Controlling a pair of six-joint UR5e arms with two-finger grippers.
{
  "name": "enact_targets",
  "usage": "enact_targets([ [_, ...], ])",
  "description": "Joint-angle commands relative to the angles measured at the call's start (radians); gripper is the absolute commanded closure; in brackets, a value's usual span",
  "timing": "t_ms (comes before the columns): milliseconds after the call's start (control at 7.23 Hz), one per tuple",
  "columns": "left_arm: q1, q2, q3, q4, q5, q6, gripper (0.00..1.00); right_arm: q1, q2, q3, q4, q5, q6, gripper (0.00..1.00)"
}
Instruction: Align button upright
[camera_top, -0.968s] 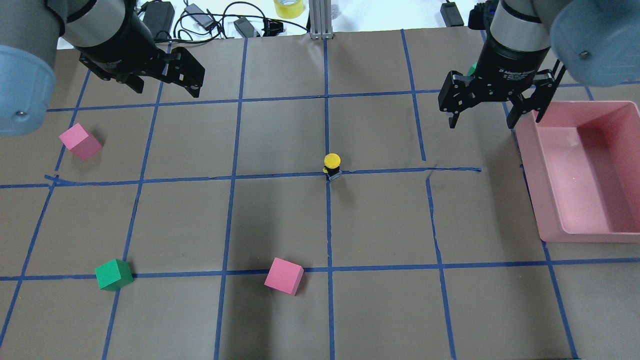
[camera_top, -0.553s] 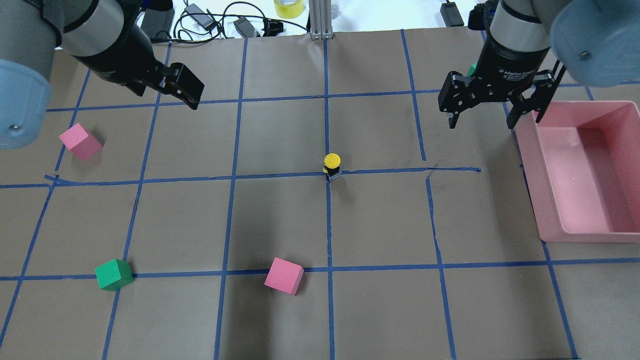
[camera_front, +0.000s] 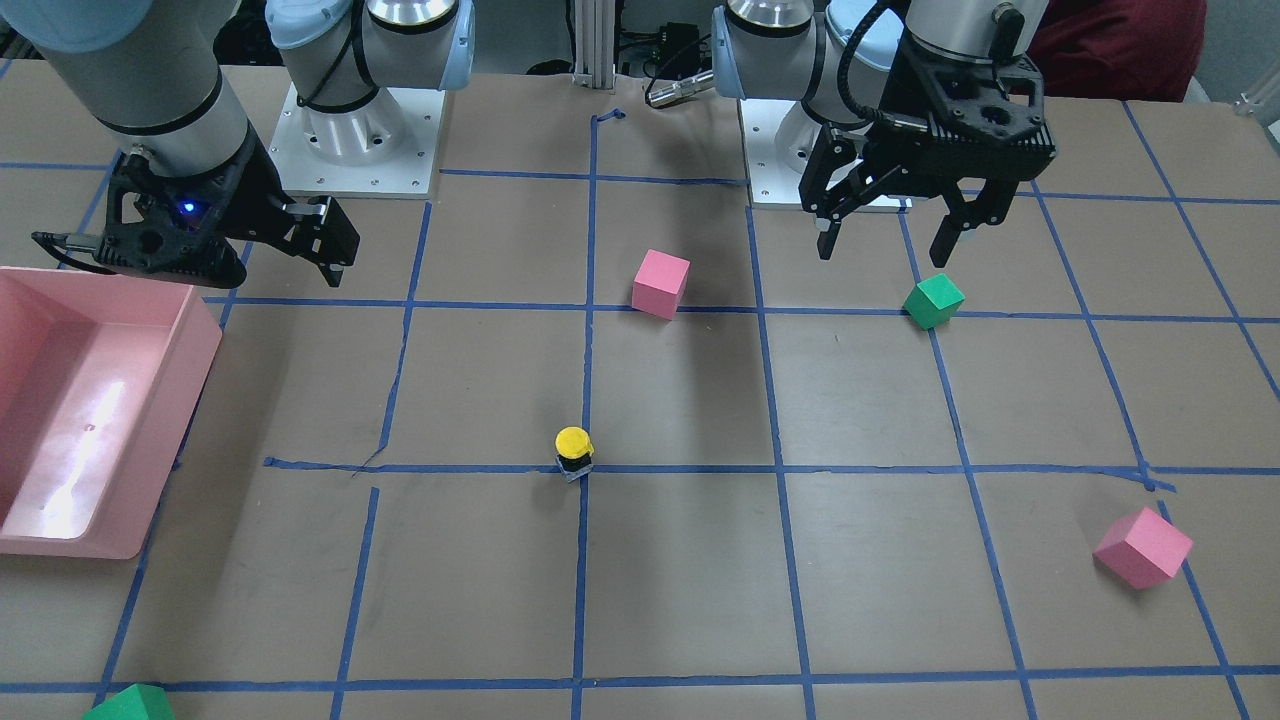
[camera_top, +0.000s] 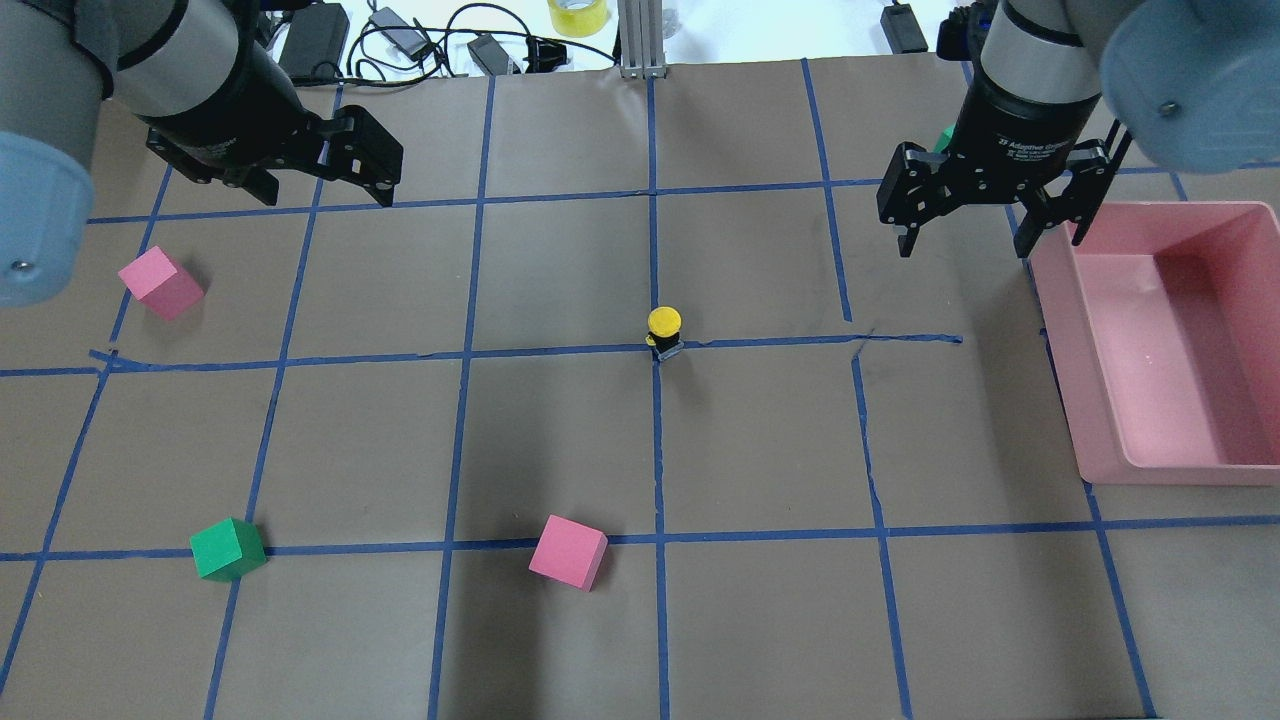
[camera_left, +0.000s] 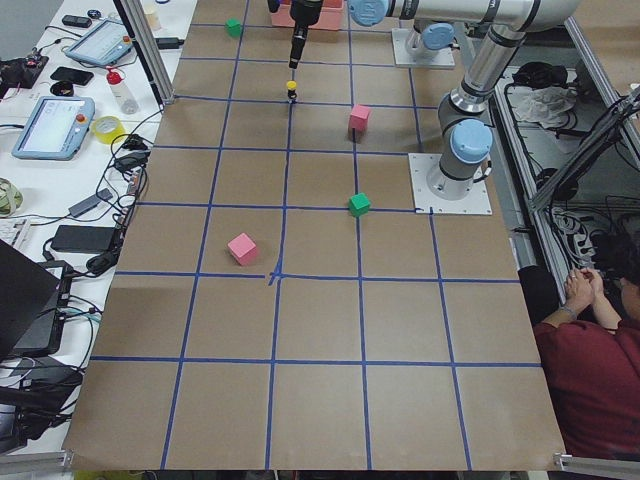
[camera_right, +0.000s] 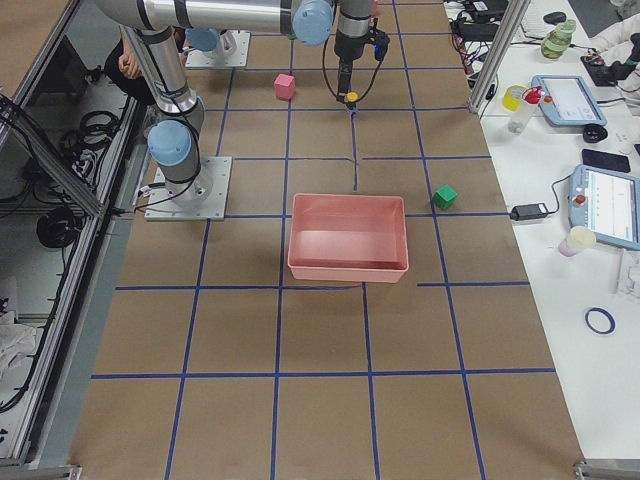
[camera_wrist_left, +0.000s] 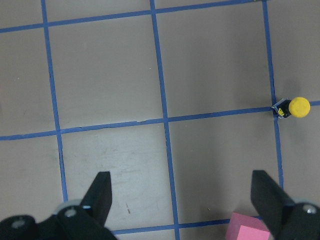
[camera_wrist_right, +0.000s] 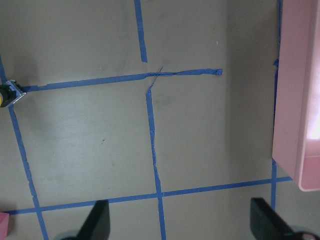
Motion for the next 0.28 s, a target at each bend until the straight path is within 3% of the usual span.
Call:
enact_targets([
  [0,-0.003,0.005,-0.004,0.001,0.002,-0.004,0.00,-0.001,0.000,-0.001,0.000,0.000,0.000,0.00],
  [138,-0.003,0.005,-0.004,0.001,-0.004,-0.004,0.00,-0.001,0.000,-0.001,0.000,-0.002,-0.001,0.00],
])
